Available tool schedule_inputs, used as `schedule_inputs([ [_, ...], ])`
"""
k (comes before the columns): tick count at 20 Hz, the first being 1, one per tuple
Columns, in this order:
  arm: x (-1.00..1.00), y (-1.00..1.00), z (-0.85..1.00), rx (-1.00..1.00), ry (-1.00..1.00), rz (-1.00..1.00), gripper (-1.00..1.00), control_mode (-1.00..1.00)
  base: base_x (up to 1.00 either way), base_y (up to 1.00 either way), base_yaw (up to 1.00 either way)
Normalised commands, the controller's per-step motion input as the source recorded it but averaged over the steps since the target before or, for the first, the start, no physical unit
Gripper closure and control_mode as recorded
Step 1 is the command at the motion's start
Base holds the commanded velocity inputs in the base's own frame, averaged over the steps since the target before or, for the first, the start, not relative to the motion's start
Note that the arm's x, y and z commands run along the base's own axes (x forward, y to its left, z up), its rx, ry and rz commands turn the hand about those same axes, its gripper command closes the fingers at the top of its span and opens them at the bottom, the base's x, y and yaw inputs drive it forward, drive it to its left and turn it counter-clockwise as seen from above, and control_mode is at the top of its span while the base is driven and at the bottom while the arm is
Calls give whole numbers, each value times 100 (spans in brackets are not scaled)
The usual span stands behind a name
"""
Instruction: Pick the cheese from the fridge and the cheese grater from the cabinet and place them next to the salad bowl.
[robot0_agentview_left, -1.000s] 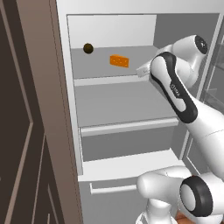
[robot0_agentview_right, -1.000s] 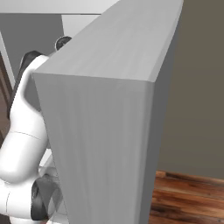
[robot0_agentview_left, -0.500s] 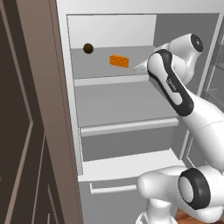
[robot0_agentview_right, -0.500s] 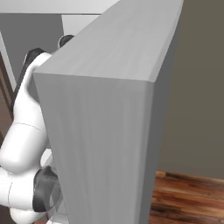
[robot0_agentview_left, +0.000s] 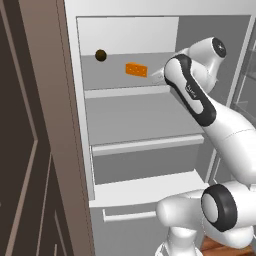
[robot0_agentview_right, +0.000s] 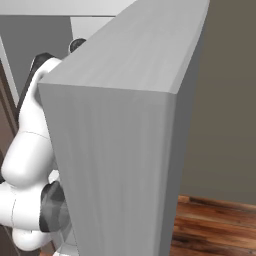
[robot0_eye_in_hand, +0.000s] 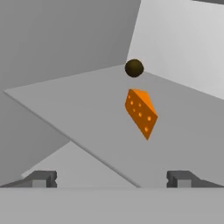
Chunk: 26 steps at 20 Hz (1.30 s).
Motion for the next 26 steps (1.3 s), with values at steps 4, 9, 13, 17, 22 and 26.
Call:
schedule_inputs([
  [4, 24, 13, 0, 0, 0, 0, -100, -100, 0, 0, 0],
  [9, 23, 19, 0, 0, 0, 0, -100, -100, 0, 0, 0],
  [13, 24, 12, 0, 0, 0, 0, -100, -100, 0, 0, 0],
  [17, 13, -2, 0, 0, 0, 1, -100, -100, 0, 0, 0],
  [22, 5, -16, 0, 2, 0, 5, -100, -100, 0, 0, 0],
  [26, 17, -2, 0, 0, 0, 8, -100, -100, 0, 0, 0],
])
